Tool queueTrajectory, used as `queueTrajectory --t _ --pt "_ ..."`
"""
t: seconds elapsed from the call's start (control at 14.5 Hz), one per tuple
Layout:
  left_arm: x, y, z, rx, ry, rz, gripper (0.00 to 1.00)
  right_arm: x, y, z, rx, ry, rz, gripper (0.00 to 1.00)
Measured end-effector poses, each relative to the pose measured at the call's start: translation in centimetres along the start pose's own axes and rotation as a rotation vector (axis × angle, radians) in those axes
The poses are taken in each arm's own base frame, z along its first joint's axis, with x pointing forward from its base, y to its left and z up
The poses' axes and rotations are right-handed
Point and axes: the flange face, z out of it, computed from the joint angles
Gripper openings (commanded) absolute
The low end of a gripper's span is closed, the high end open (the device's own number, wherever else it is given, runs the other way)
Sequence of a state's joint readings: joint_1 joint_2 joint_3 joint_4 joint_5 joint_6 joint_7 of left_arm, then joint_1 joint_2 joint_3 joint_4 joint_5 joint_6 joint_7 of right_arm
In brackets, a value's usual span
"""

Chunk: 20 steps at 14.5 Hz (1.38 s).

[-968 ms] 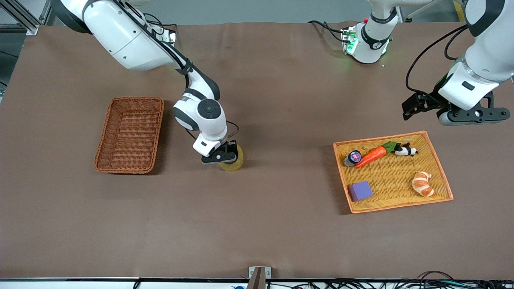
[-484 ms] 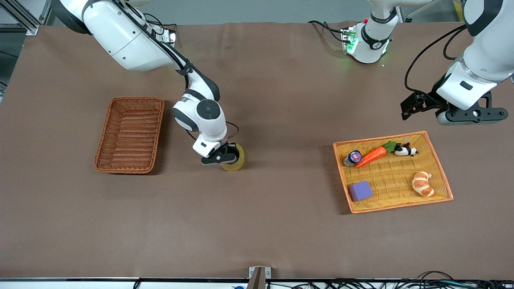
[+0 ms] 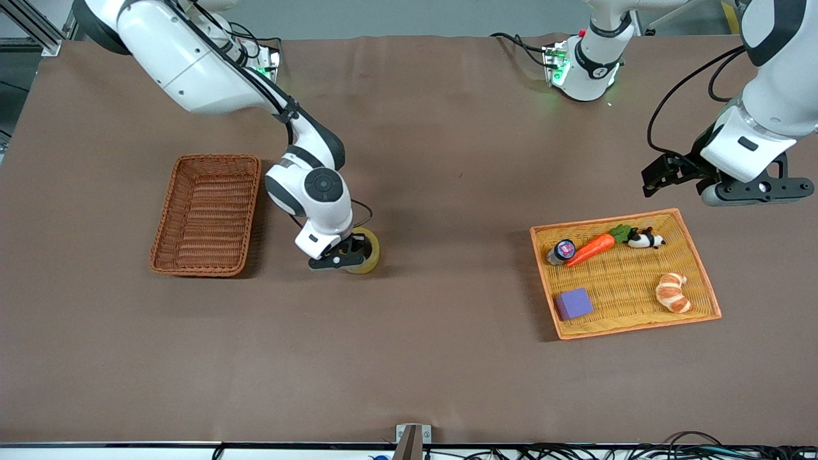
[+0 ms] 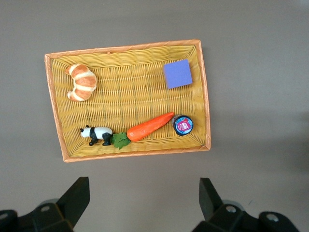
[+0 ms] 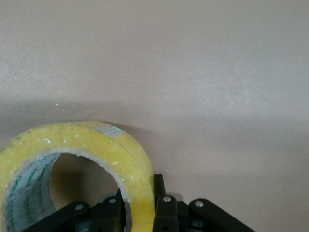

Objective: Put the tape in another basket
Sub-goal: 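Carry the tape with the right gripper into the empty basket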

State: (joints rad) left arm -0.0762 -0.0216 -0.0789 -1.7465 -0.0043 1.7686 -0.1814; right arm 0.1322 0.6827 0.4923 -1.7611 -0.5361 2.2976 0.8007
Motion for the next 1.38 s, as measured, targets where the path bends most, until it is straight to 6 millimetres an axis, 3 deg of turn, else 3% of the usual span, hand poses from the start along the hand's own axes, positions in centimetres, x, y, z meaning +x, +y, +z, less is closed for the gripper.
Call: queueTrajectory --t 0.07,0.21,0.41,0.55,0.69,1.11,1.24,1.38 --pt "0.0 0.0 0.1 0.0 -0.002 0.0 1.0 0.7 0.9 -1.7 0.016 -0.03 0.007 0.0" --pt "0.1 0.0 0.0 0.0 0.0 0.0 1.0 2.3 4.4 -6.6 0.028 -0.068 0.006 0.0" --pt "0.2 0.1 -0.4 -0.002 0.008 0.001 1.0 3.2 13.2 -13.0 -0.01 -0.075 -0.031 0.0" --pt "0.2 0.1 -0.6 -0.003 0.012 0.001 1.0 2.3 19.5 -14.2 -0.053 -0.08 -0.077 0.0" --pt "0.2 0.1 -0.6 -0.003 0.013 0.002 1.0 0.4 24.8 -13.5 -0.076 -0.103 -0.109 0.01" --pt "0.2 0.4 -0.5 -0.003 0.012 0.006 1.0 -7.8 35.6 -7.0 -0.063 -0.091 -0.173 0.02" --pt "0.2 0.4 -0.5 -0.003 0.012 0.007 1.0 -10.4 36.8 -5.0 -0.051 -0.084 -0.17 0.02" --pt "0.2 0.4 -0.5 -0.003 0.011 0.007 1.0 -12.3 36.5 -2.9 -0.038 -0.02 -0.172 0.03"
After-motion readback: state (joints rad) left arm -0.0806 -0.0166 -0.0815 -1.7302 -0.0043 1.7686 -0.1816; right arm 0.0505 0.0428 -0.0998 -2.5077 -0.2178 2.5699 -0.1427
